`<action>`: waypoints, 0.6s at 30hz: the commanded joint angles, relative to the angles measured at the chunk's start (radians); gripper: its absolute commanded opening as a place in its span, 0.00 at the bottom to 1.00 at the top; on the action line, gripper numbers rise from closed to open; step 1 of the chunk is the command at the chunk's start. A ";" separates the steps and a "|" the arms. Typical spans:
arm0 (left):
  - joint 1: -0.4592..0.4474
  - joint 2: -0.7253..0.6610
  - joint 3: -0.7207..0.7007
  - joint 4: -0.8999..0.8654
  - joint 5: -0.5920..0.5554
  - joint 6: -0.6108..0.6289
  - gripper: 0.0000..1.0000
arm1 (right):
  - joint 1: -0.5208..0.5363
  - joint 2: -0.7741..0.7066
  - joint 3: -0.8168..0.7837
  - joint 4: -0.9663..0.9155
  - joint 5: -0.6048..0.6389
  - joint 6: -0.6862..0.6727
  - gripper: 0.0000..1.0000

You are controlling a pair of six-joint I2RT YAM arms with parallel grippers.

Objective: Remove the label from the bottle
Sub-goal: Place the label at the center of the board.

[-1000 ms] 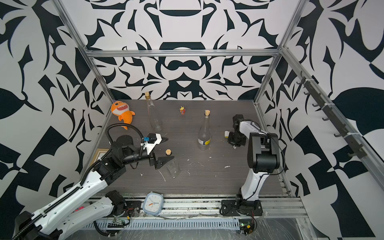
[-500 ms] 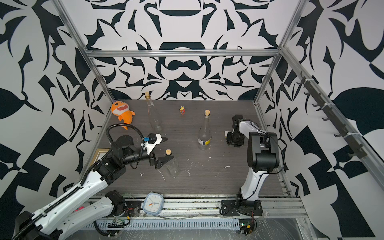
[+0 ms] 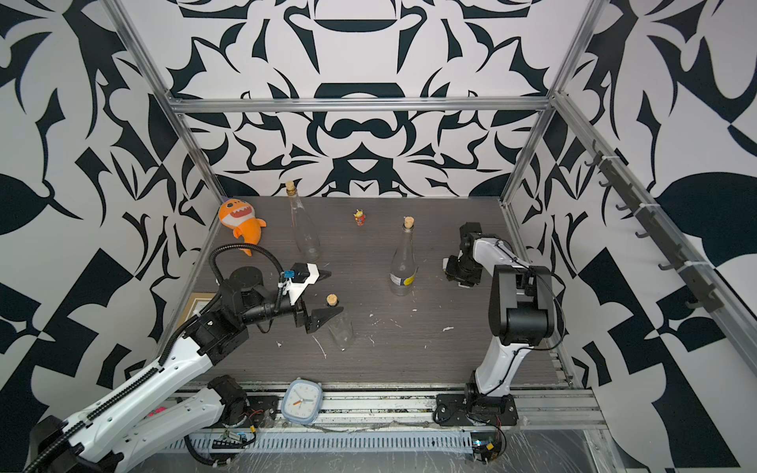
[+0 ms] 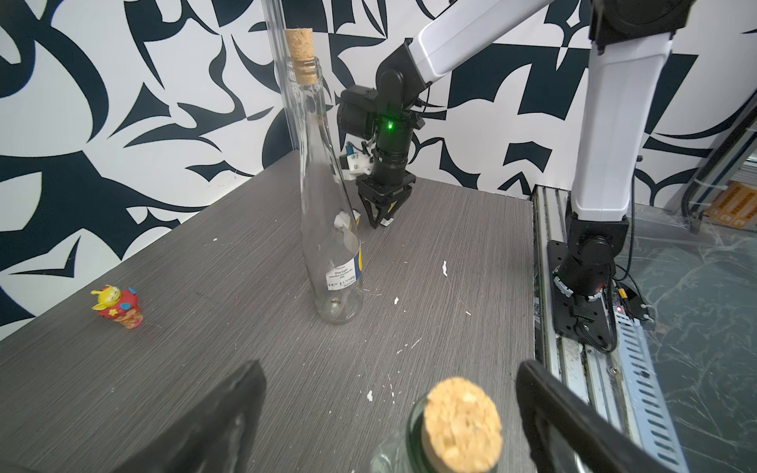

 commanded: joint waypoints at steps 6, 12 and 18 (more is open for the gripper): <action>0.000 -0.006 0.007 -0.007 0.003 0.003 0.99 | 0.013 -0.181 0.000 -0.025 0.000 -0.001 0.45; 0.001 -0.005 0.011 -0.012 0.001 -0.002 0.99 | 0.020 -0.281 -0.013 -0.020 -0.007 -0.005 0.47; 0.000 0.039 0.024 -0.024 -0.039 -0.002 0.99 | 0.050 -0.387 -0.075 0.066 -0.113 -0.050 0.69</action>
